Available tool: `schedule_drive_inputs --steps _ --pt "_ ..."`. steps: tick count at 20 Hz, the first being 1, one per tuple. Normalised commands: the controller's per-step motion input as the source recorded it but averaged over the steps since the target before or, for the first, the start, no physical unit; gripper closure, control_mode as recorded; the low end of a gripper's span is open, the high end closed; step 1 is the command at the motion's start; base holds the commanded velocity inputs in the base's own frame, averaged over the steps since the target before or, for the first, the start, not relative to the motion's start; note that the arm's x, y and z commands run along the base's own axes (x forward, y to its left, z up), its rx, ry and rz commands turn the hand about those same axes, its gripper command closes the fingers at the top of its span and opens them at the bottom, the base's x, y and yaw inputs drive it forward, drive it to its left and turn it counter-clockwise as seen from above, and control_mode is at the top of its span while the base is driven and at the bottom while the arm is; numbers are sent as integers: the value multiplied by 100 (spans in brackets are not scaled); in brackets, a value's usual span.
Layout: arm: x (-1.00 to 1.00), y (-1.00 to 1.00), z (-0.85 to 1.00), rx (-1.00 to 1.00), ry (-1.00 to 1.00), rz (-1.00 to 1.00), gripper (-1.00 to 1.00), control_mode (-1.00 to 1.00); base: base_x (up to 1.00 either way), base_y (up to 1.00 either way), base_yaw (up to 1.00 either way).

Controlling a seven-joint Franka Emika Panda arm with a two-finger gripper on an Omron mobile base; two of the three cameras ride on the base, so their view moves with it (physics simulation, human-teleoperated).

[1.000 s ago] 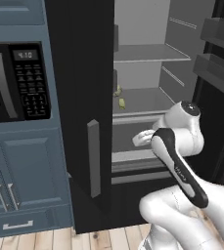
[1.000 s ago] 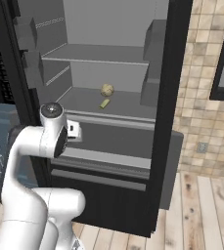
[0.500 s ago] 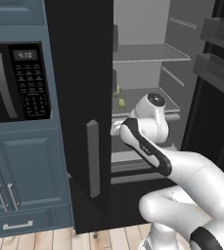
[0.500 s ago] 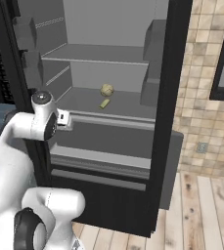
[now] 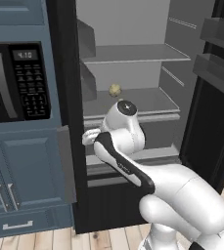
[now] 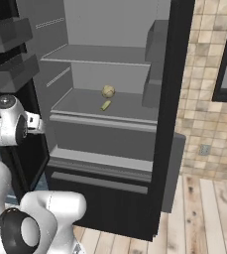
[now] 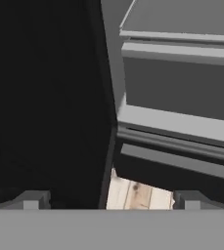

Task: Retrieve the butter from the fridge and place it on a plate on the dining table. Then retrieve the butter knife by the fridge and place it near the plate.

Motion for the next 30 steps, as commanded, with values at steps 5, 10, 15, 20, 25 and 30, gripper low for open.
schedule_drive_inputs --steps 5,10,15,20,25,30 --pt "-20 46 12 -1 -10 -2 -100 -100 0 0 0" --pt "21 -85 47 6 4 -9 -100 -100 0 0 0" --pt "73 -96 39 2 17 -9 -100 -100 0 0 0" --pt "99 -75 17 0 17 -12 -100 -100 0 0 0" --pt "90 -57 1 0 4 -6 -100 -100 0 0 0" --pt "88 -38 -1 0 0 0 -100 -100 0 0 0"
